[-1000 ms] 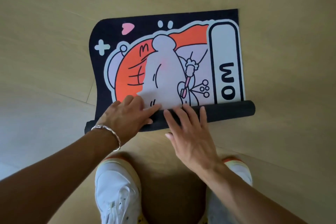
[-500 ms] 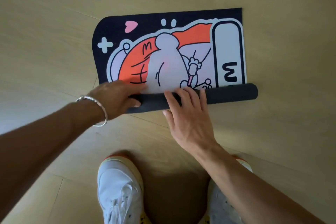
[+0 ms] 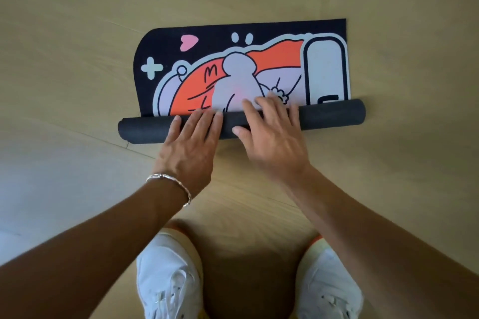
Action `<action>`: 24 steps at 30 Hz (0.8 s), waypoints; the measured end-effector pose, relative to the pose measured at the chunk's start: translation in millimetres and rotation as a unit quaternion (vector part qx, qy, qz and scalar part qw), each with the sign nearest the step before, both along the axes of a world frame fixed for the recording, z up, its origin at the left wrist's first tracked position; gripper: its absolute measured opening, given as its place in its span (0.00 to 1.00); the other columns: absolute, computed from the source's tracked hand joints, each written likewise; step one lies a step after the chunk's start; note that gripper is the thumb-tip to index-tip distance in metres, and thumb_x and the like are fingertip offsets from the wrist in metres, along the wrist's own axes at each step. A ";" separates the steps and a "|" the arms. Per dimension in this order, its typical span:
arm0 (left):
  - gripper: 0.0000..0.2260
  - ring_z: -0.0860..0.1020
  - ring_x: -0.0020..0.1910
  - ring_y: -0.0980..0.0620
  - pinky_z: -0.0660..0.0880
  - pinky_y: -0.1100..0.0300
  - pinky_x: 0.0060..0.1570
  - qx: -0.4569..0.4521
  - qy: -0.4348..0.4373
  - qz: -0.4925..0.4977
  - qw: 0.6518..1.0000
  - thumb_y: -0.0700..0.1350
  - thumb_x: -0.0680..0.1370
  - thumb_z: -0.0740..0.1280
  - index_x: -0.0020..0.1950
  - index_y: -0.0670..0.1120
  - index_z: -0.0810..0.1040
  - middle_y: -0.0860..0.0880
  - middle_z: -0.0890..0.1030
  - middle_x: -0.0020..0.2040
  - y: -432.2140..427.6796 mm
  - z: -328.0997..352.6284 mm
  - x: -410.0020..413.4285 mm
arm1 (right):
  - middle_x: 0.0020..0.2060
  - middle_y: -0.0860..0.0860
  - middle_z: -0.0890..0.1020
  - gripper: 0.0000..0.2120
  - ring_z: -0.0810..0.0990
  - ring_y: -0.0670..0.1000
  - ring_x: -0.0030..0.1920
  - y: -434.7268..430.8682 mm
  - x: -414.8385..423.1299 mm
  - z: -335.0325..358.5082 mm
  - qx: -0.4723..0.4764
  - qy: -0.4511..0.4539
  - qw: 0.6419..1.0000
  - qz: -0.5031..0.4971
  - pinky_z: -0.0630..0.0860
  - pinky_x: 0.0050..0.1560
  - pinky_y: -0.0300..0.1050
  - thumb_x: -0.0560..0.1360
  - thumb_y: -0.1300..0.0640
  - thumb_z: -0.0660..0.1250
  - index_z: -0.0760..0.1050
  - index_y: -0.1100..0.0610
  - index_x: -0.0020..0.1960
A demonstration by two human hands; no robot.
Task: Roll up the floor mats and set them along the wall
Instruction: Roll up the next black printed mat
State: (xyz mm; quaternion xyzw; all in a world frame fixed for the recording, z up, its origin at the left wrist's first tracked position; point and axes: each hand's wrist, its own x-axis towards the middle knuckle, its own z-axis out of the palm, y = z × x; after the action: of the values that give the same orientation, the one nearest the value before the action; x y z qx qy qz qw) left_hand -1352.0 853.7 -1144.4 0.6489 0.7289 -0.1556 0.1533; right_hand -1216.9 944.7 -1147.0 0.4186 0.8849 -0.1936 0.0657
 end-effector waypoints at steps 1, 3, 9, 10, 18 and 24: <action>0.32 0.46 0.77 0.47 0.46 0.45 0.73 -0.005 0.004 -0.006 1.000 0.44 0.80 0.55 0.77 0.44 0.38 0.46 0.45 0.78 9.7 0.5 -6.4 | 0.66 0.58 0.72 0.25 0.64 0.61 0.71 -3.4 4.7 0.7 0.023 0.011 1.000 -0.008 0.55 0.71 0.63 0.79 0.46 0.59 0.67 0.57 0.71; 0.32 0.46 0.77 0.46 0.48 0.43 0.72 -0.014 0.030 -0.035 0.999 0.46 0.80 0.56 0.76 0.44 0.39 0.45 0.45 0.78 25.4 -0.9 -15.9 | 0.70 0.58 0.68 0.28 0.61 0.60 0.73 -4.7 13.1 -1.9 0.027 -0.013 0.999 0.013 0.49 0.72 0.60 0.78 0.47 0.63 0.62 0.57 0.74; 0.24 0.70 0.57 0.43 0.71 0.46 0.57 0.015 0.014 0.033 0.999 0.49 0.76 0.66 0.69 0.49 0.62 0.43 0.68 0.60 47.0 3.1 -23.3 | 0.64 0.52 0.73 0.20 0.67 0.55 0.66 30.5 -2.0 4.7 0.001 -0.030 0.998 0.048 0.56 0.70 0.54 0.80 0.53 0.61 0.65 0.54 0.70; 0.24 0.71 0.57 0.43 0.72 0.47 0.56 0.013 -0.009 0.045 0.999 0.49 0.76 0.66 0.69 0.48 0.62 0.43 0.70 0.60 47.6 5.5 -25.1 | 0.63 0.52 0.73 0.19 0.68 0.55 0.65 33.6 -2.3 7.6 -0.017 -0.038 0.998 0.053 0.57 0.69 0.54 0.80 0.52 0.59 0.65 0.53 0.70; 0.16 0.76 0.53 0.52 0.71 0.60 0.49 -0.074 -0.139 -0.009 0.988 0.55 0.77 0.63 0.64 0.54 0.69 0.53 0.77 0.56 8.1 28.1 -20.2 | 0.68 0.55 0.67 0.27 0.65 0.56 0.70 -21.7 33.5 23.5 -0.098 -0.100 0.987 0.077 0.56 0.71 0.57 0.80 0.47 0.57 0.55 0.55 0.75; 0.23 0.74 0.55 0.43 0.74 0.46 0.54 -0.011 -0.121 -0.023 0.992 0.50 0.74 0.69 0.68 0.49 0.71 0.45 0.73 0.60 3.5 10.8 -27.9 | 0.73 0.60 0.63 0.44 0.59 0.62 0.74 -37.3 36.6 6.4 -0.054 -0.131 0.989 0.050 0.54 0.71 0.62 0.70 0.30 0.54 0.52 0.56 0.76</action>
State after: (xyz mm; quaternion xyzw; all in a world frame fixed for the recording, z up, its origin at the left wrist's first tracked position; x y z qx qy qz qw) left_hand -1379.9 857.3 -1133.6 0.6780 0.6879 -0.0874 0.2439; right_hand -1180.2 907.4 -1140.6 0.3914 0.8765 -0.1812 0.2137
